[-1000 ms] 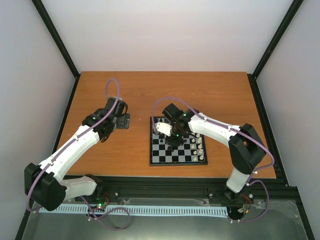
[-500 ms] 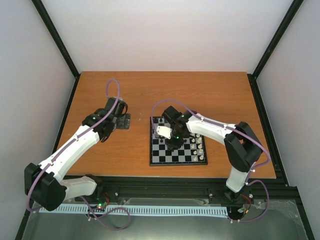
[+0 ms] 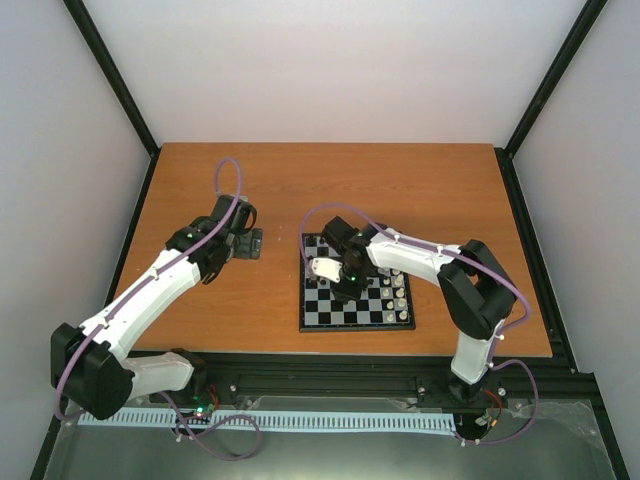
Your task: Set up the chess pieces on the board
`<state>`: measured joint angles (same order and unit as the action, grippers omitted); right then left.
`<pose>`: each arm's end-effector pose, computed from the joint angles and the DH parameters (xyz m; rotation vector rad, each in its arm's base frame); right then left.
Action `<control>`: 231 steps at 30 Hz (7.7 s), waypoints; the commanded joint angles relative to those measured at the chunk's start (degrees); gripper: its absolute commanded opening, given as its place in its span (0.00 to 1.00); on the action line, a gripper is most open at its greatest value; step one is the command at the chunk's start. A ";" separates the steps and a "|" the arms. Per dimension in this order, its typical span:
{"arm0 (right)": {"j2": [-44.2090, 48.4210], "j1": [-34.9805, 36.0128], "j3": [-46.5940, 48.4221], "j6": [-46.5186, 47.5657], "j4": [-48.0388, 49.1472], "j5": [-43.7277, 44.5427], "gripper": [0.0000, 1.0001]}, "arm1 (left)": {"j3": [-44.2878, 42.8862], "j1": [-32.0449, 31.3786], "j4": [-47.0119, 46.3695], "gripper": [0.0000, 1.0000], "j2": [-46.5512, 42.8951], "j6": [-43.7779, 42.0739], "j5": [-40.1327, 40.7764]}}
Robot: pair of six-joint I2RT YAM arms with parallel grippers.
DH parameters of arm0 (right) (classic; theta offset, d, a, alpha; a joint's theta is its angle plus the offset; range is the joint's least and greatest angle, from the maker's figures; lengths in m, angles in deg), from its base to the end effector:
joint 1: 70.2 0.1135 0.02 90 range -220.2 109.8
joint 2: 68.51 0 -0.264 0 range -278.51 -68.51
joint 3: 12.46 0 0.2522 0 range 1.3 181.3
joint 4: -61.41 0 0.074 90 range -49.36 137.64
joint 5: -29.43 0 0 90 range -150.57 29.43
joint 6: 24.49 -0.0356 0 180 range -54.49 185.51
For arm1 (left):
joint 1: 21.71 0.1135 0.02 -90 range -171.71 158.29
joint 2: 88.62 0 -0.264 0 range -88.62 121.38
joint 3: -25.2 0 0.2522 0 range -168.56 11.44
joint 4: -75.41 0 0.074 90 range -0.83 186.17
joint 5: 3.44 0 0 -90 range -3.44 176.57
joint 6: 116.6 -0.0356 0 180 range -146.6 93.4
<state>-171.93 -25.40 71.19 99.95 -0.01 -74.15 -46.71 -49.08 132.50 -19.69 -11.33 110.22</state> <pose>0.2320 0.2422 0.1777 -1.9261 2.2836 0.3750 0.2192 -0.0974 0.2866 0.0914 2.4136 0.1865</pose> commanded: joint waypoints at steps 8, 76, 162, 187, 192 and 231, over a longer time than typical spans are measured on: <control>0.97 1.80 1.16 -0.14 -0.25 -2.12 0.06 | -2.22 0.22 -0.35 1.00 0.41 -1.16 -0.82; 6.55 11.14 2.75 0.59 0.16 3.47 0.27 | -2.32 0.22 0.20 1.00 2.00 -1.34 -1.12; 0.44 2.74 1.86 2.07 -3.54 0.81 0.06 | -2.43 0.22 0.40 1.00 2.44 -1.18 -1.75; -6.84 5.64 8.42 0.67 -1.23 1.95 0.06 | -2.58 0.23 0.55 1.00 2.45 -1.34 -2.12; -7.02 5.74 8.08 0.24 0.07 3.49 0.06 | -2.58 0.23 0.55 1.00 2.36 -1.29 -2.37; -3.20 5.67 9.05 -1.04 -0.36 5.37 0.22 | -2.58 0.22 0.55 1.00 2.97 -1.30 -2.77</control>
<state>-178.29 -19.94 78.73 99.33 0.51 -68.58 -47.02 -49.08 132.61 -17.09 -11.81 107.73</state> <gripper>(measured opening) 0.200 0.998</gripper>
